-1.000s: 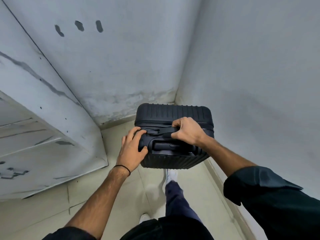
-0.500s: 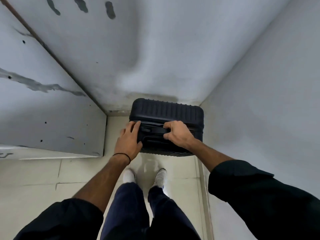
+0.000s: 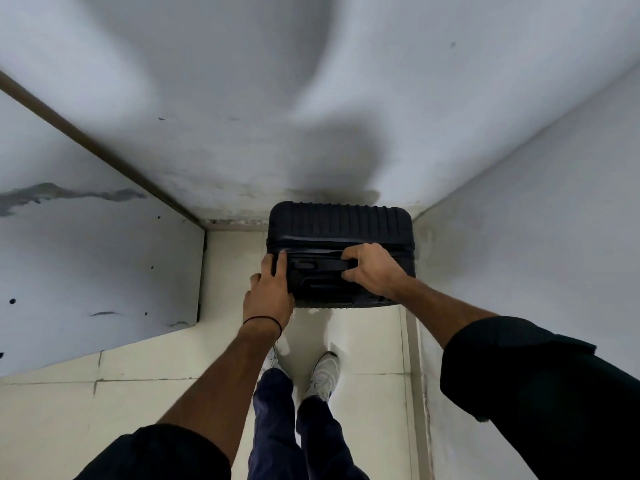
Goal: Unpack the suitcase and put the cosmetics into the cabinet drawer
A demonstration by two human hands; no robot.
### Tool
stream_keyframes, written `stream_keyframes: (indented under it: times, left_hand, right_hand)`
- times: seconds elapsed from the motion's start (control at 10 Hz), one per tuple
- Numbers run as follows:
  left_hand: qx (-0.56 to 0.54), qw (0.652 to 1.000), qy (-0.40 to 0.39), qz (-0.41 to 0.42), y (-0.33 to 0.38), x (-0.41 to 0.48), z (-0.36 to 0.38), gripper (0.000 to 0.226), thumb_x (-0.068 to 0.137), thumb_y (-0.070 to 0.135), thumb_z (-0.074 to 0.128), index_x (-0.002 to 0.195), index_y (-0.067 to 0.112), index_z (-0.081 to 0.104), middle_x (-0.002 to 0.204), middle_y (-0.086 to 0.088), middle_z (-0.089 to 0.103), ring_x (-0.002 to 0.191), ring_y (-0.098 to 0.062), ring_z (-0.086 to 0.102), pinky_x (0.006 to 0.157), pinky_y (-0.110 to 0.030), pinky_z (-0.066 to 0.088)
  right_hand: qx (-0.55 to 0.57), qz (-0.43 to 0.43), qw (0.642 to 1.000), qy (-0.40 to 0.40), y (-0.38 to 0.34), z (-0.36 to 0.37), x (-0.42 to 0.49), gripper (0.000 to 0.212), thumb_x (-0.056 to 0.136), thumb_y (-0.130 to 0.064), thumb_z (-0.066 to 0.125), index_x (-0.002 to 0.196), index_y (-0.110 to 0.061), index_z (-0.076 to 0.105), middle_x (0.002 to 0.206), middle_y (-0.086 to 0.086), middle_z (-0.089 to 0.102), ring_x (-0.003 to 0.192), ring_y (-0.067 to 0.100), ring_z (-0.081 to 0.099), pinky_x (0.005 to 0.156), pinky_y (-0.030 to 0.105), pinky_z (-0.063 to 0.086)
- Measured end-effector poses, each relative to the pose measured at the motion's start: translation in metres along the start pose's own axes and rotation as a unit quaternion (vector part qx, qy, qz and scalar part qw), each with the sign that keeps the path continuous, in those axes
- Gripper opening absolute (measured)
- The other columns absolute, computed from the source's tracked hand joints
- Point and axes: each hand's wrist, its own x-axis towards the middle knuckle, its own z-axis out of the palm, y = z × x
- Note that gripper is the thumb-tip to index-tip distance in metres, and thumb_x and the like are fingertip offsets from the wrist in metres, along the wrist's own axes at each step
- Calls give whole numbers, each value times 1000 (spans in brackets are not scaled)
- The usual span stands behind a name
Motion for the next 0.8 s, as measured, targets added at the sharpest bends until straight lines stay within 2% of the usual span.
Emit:
stream_keyframes:
  times: [0.2, 0.4, 0.5, 0.6, 0.7, 0.8]
  left_hand:
    - [-24, 998, -61, 5, -8, 24, 30, 81, 91, 21, 60, 156, 24, 11, 163, -3, 12, 126, -35, 43, 101, -47, 46]
    - [-40, 987, -156, 28, -21, 35, 52, 86, 92, 27, 59, 156, 30, 2, 165, 5, 3, 141, -34, 31, 111, -45, 37]
    - [-40, 985, -164, 33, -19, 36, 57, 82, 94, 27, 57, 157, 26, 4, 165, 7, -2, 142, -30, 29, 112, -42, 35]
    - [-31, 985, -169, 28, -14, 36, 53, 78, 95, 26, 55, 157, 24, 8, 165, 5, 1, 141, -30, 30, 111, -43, 36]
    - [-27, 988, -150, 19, -3, 18, 40, 71, 95, 27, 52, 156, 23, 15, 163, 1, 14, 138, -31, 34, 108, -46, 39]
    - [-11, 995, -91, 30, 15, -6, 19, 64, 96, 27, 51, 154, 23, 23, 157, -1, 31, 132, -30, 39, 103, -45, 40]
  right_hand:
    - [21, 52, 998, -2, 29, 23, 27, 28, 86, -21, 75, 113, -16, 71, 101, 3, 72, 91, 21, 66, 87, 38, 56]
    - [-14, 65, 997, -23, 44, 44, 33, 32, 89, -28, 72, 118, -16, 68, 102, 4, 72, 91, 23, 66, 85, 38, 55]
    - [-63, 65, 996, -16, 48, 41, 33, 30, 93, -31, 67, 121, -20, 66, 108, 4, 71, 99, 25, 64, 98, 42, 46]
    - [-86, 83, 993, 0, 44, 33, 32, 34, 95, -23, 60, 129, -20, 60, 119, 4, 67, 109, 26, 60, 105, 42, 39]
    - [-46, 98, 993, 52, 33, 26, 14, 40, 92, -15, 59, 132, -17, 58, 125, 4, 63, 114, 25, 58, 104, 45, 43]
    - [46, 124, 988, 84, 18, 20, -11, 39, 91, -15, 59, 130, -16, 58, 123, 4, 64, 111, 24, 60, 101, 43, 47]
